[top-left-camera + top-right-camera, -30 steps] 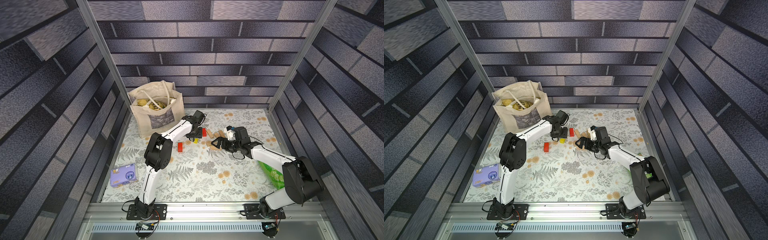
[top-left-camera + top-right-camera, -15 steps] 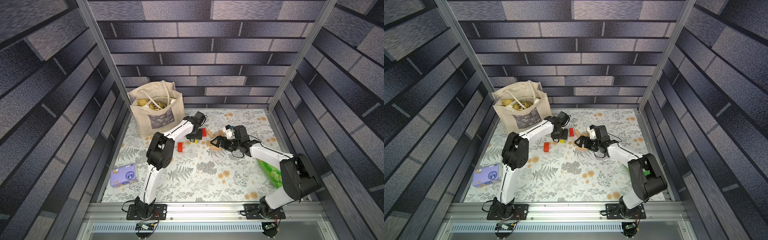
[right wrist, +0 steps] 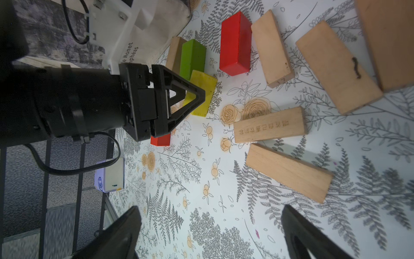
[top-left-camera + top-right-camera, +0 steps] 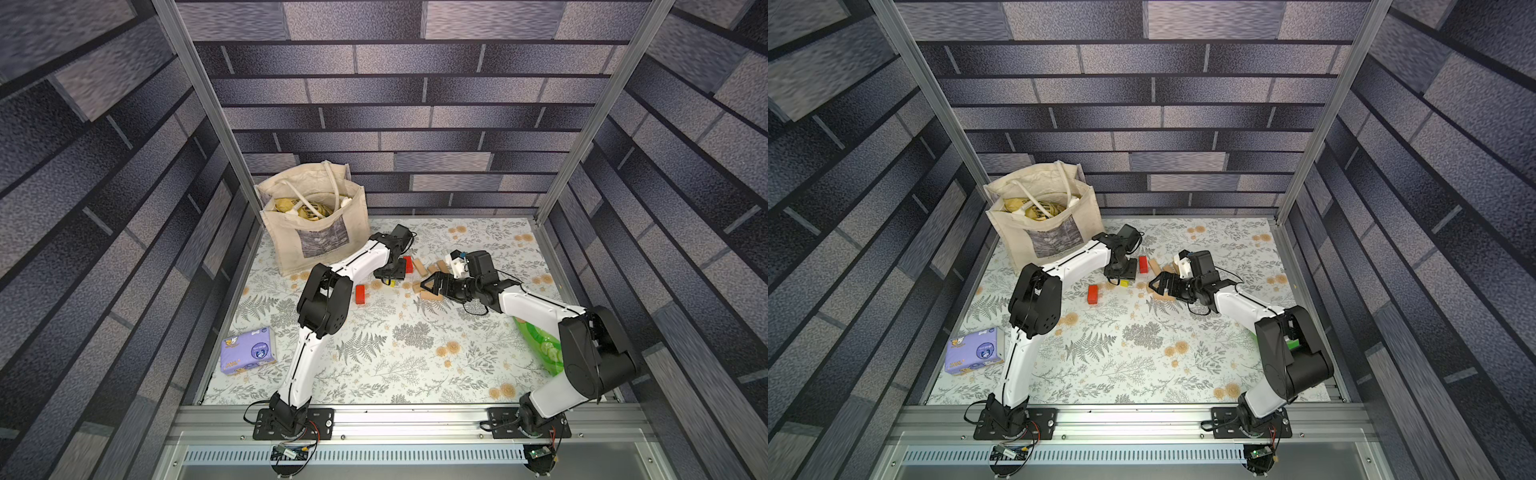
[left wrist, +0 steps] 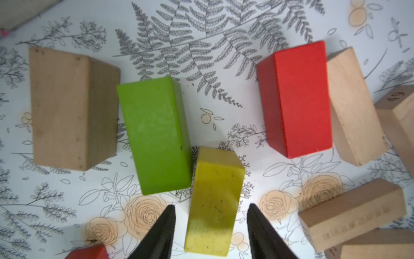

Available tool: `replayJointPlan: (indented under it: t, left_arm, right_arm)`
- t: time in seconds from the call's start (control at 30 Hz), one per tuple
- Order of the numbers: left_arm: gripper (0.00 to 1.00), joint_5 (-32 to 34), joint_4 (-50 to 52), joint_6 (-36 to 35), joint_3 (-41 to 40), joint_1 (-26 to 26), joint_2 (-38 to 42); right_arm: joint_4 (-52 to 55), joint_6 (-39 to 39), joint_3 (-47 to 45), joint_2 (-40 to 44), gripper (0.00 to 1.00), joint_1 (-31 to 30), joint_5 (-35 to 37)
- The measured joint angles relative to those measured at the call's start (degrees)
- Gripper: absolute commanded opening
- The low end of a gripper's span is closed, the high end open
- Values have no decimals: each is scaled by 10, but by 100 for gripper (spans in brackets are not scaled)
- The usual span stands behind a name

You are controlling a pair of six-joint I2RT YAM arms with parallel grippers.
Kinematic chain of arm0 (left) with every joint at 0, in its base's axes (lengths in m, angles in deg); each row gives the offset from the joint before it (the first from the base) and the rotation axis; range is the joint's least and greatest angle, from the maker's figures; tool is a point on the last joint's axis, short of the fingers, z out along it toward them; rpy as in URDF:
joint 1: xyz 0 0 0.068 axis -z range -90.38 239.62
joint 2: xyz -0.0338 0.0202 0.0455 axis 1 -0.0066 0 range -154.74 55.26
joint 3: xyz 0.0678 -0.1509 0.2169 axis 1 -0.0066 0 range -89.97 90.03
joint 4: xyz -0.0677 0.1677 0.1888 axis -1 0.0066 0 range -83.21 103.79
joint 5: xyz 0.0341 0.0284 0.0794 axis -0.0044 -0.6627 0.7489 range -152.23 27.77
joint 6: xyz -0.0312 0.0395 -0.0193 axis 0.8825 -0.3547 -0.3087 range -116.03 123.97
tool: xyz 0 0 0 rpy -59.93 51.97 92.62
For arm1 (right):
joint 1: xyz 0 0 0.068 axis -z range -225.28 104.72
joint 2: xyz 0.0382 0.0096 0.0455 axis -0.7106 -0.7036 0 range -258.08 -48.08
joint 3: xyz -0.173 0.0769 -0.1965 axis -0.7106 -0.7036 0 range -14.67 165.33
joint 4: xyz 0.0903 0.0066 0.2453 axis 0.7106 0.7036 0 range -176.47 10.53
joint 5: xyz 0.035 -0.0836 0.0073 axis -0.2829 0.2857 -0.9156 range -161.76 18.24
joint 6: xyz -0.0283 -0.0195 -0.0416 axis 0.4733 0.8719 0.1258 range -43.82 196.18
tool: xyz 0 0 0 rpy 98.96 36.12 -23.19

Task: Assemble the letter k with building blocks
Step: Pick up the building block from the center of the board.

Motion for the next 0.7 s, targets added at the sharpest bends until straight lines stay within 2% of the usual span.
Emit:
replayJointPlan:
  t: [0.17, 0.27, 0.4, 0.7]
  left_arm:
    - [52, 2, 5, 0, 13, 2, -12]
    - [47, 4, 9, 0, 20, 3, -21]
    - [45, 4, 14, 0, 22, 3, -26]
    - [32, 4, 17, 0, 25, 5, -28]
  right_arm:
    - [0, 0, 0, -3, 100, 3, -2]
    - [0, 0, 0, -3, 100, 4, -2]
    - [0, 0, 0, -3, 100, 4, -4]
    - [0, 0, 0, -3, 100, 5, -7]
